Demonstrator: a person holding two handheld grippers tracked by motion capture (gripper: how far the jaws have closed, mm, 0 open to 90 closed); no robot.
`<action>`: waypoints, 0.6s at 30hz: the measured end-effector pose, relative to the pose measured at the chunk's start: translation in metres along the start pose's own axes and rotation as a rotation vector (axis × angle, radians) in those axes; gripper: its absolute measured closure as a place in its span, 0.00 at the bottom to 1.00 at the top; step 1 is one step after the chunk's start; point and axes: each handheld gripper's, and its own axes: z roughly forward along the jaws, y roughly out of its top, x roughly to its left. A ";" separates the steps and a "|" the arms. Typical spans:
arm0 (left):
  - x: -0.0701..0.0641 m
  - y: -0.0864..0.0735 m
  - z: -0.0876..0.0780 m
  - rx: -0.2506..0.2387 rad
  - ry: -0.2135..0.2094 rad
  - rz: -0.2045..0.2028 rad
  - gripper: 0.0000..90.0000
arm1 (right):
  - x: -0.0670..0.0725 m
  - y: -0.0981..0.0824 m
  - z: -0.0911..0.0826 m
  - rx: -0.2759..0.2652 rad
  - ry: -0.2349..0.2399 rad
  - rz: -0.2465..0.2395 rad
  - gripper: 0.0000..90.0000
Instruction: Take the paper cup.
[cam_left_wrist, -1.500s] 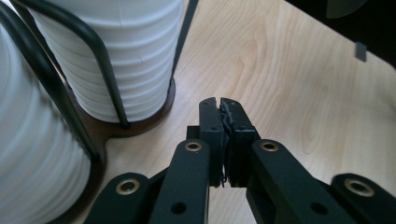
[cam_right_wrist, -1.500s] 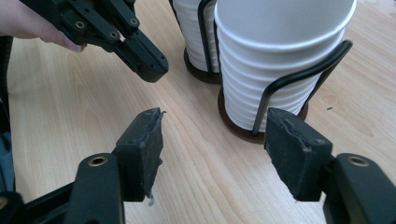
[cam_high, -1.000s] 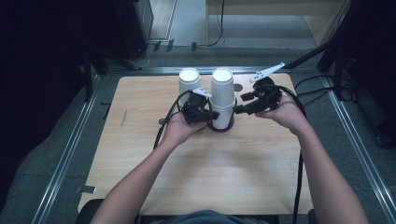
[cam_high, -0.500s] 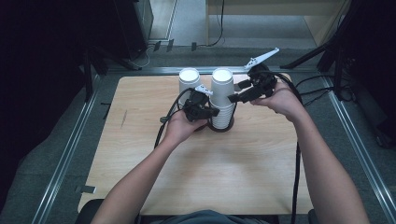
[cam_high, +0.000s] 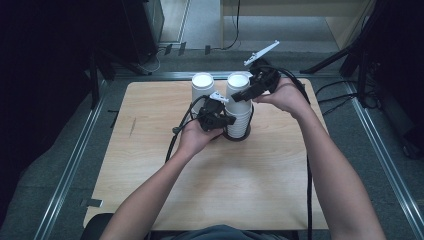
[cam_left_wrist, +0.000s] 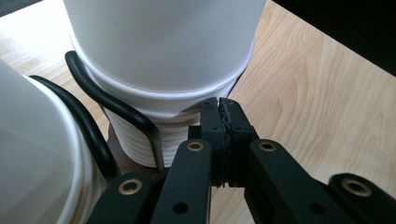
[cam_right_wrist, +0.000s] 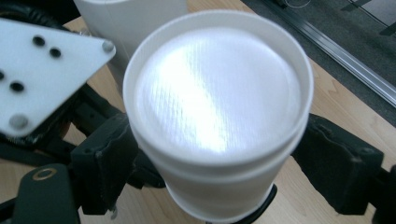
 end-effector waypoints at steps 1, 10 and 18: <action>0.000 0.000 0.000 0.001 0.001 0.004 0.99 | 0.001 0.002 0.001 -0.001 -0.002 0.004 0.17; -0.001 0.000 0.001 -0.004 0.010 0.007 0.99 | 0.008 0.015 0.005 0.021 -0.071 -0.043 0.24; -0.002 0.000 0.001 0.000 0.012 0.012 0.99 | 0.012 0.019 0.001 0.026 -0.091 -0.080 0.27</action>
